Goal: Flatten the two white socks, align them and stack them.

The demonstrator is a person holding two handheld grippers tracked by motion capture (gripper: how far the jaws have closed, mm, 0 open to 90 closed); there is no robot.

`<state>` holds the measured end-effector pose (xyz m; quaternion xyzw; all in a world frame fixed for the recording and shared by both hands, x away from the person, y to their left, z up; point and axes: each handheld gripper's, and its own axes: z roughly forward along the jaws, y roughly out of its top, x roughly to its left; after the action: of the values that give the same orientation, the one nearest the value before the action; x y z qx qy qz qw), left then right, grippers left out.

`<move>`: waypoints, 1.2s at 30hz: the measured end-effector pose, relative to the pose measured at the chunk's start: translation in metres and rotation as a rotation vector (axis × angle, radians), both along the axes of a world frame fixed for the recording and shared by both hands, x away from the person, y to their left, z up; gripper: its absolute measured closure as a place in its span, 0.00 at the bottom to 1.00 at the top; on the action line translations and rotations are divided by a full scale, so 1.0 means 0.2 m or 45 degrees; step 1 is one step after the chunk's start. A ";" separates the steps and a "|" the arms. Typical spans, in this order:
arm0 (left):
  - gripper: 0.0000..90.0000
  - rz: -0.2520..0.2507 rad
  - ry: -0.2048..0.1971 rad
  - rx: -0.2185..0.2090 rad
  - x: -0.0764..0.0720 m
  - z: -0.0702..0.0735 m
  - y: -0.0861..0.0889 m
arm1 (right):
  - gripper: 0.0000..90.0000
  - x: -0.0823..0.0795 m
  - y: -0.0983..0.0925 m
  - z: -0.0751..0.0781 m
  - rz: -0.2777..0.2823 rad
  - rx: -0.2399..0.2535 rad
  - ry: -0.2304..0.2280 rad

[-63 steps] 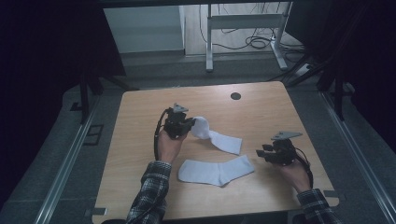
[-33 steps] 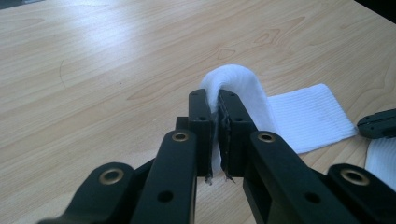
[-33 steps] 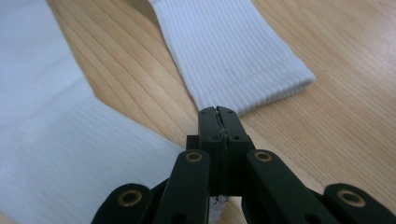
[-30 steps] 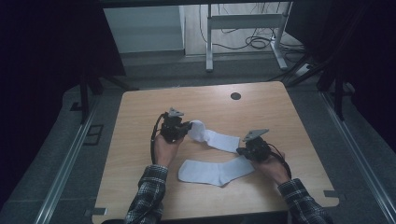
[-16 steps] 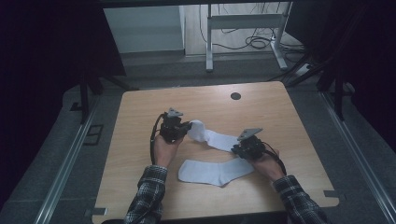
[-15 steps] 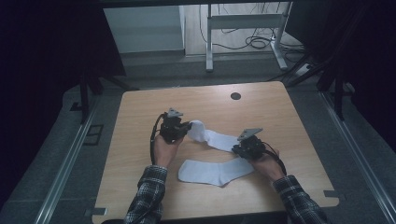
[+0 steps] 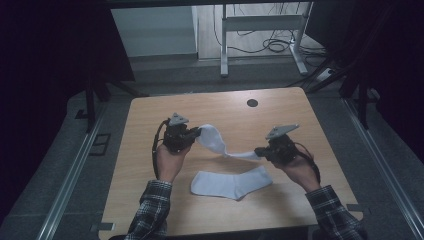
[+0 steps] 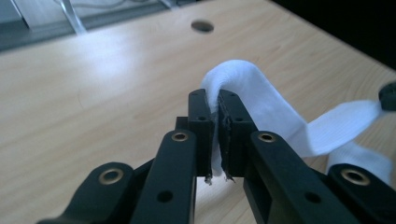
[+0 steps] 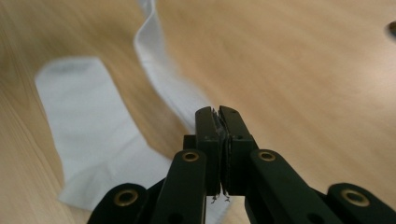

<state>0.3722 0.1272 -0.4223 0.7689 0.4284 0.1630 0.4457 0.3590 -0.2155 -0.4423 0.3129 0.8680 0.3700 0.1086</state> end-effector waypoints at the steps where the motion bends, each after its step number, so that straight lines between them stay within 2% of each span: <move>1: 0.93 0.011 -0.004 0.005 0.00 0.02 0.00 | 0.97 0.02 -0.01 0.04 -0.024 0.009 0.002; 2: 0.93 0.011 -0.004 0.005 0.00 0.02 0.00 | 0.97 0.05 -0.02 0.07 -0.048 0.004 -0.011; 3: 0.92 0.041 0.013 0.023 0.04 0.01 0.01 | 0.95 0.09 -0.02 0.09 -0.077 0.005 -0.016; 5: 0.86 0.087 0.056 0.055 0.10 -0.06 0.00 | 0.91 0.18 -0.03 0.06 -0.140 -0.024 -0.032; 6: 0.80 0.087 0.056 0.055 0.10 -0.06 0.00 | 0.84 0.23 -0.03 0.02 -0.174 -0.026 -0.034; 7: 0.80 0.109 0.082 0.083 0.13 -0.11 0.00 | 0.84 0.23 -0.03 0.02 -0.174 -0.026 -0.034; 8: 0.67 0.173 0.130 0.090 0.18 -0.22 0.00 | 0.73 0.32 -0.05 -0.07 -0.246 -0.018 -0.038; 9: 0.66 0.177 0.149 0.085 0.19 -0.27 0.01 | 0.74 0.35 -0.05 -0.11 -0.276 -0.021 -0.017; 10: 0.64 0.177 0.149 0.085 0.19 -0.27 0.01 | 0.73 0.37 -0.06 -0.14 -0.286 -0.024 -0.011; 12: 0.61 0.184 0.163 0.080 0.20 -0.32 0.01 | 0.73 0.37 -0.07 -0.17 -0.294 -0.027 -0.010; 13: 0.61 0.186 0.158 0.100 0.20 -0.34 0.02 | 0.73 0.37 -0.08 -0.19 -0.290 -0.025 0.004; 16: 0.58 0.190 0.150 0.085 0.20 -0.33 0.04 | 0.72 0.37 -0.09 -0.21 -0.289 -0.030 0.008; 20: 0.57 0.181 0.124 0.098 0.20 -0.32 0.03 | 0.72 0.36 -0.10 -0.21 -0.287 -0.013 0.006; 24: 0.59 0.163 0.120 0.085 0.20 -0.33 0.01 | 0.72 0.37 -0.10 -0.23 -0.286 -0.010 0.013; 28: 0.62 0.145 0.119 0.108 0.21 -0.35 -0.01 | 0.72 0.38 -0.10 -0.24 -0.290 -0.012 0.013; 35: 0.68 0.167 0.146 0.123 0.28 -0.44 -0.05 | 0.72 0.44 -0.11 -0.30 -0.348 -0.029 0.014; 36: 0.68 0.179 0.150 0.141 0.29 -0.48 -0.06 | 0.71 0.45 -0.12 -0.32 -0.362 -0.031 0.017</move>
<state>0.4308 0.1161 -0.5189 0.7687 0.4972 0.1719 0.3639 0.4483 -0.2385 -0.5056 0.4338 0.8200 0.3384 0.1579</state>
